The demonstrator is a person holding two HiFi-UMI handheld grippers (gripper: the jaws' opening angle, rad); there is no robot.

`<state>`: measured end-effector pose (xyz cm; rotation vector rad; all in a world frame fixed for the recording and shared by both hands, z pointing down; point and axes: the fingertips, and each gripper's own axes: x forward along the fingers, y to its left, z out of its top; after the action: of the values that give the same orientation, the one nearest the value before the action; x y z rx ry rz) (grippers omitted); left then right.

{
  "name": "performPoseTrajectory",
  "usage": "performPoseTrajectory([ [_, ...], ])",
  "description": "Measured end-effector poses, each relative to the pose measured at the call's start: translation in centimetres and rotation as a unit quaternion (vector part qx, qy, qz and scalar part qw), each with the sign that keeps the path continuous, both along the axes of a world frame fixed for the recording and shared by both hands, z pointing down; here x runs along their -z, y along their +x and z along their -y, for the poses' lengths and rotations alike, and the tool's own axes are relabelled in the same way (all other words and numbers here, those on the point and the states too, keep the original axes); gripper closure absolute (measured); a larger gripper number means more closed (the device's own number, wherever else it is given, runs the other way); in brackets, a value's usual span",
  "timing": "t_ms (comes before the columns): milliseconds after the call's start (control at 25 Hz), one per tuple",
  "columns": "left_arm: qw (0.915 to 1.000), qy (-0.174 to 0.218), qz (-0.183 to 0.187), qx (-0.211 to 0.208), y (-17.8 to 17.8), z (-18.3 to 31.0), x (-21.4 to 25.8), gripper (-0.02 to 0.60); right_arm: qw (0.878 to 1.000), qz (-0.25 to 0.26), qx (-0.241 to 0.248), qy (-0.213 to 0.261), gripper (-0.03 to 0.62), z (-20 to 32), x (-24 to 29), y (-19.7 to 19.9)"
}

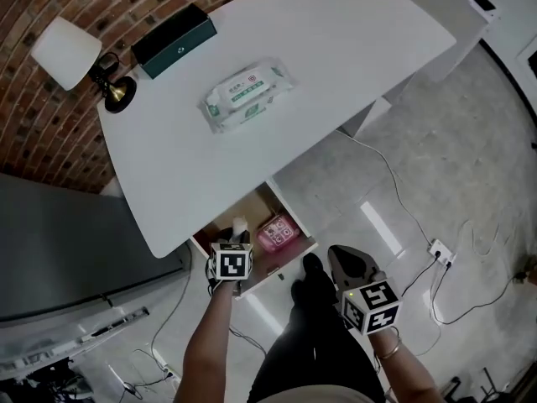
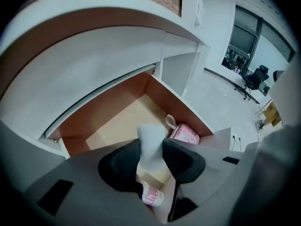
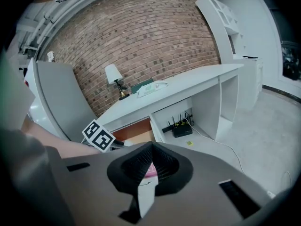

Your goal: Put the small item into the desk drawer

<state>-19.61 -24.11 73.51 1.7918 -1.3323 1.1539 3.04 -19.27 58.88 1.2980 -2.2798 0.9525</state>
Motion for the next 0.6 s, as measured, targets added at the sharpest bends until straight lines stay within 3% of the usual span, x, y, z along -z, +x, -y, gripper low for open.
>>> performPoseTrajectory([
  [240, 0.9983, -0.034, 0.038, -0.029, 1.3, 2.4, -4.4, 0.410, 0.999, 0.000, -0.030, -0.018, 0.586, 0.5, -2.3, 3.0],
  [600, 0.9952, -0.067, 0.060, -0.039, 2.5, 4.5, -9.3, 0.410, 0.998, 0.004, -0.050, -0.041, 0.586, 0.0, -5.3, 4.6],
])
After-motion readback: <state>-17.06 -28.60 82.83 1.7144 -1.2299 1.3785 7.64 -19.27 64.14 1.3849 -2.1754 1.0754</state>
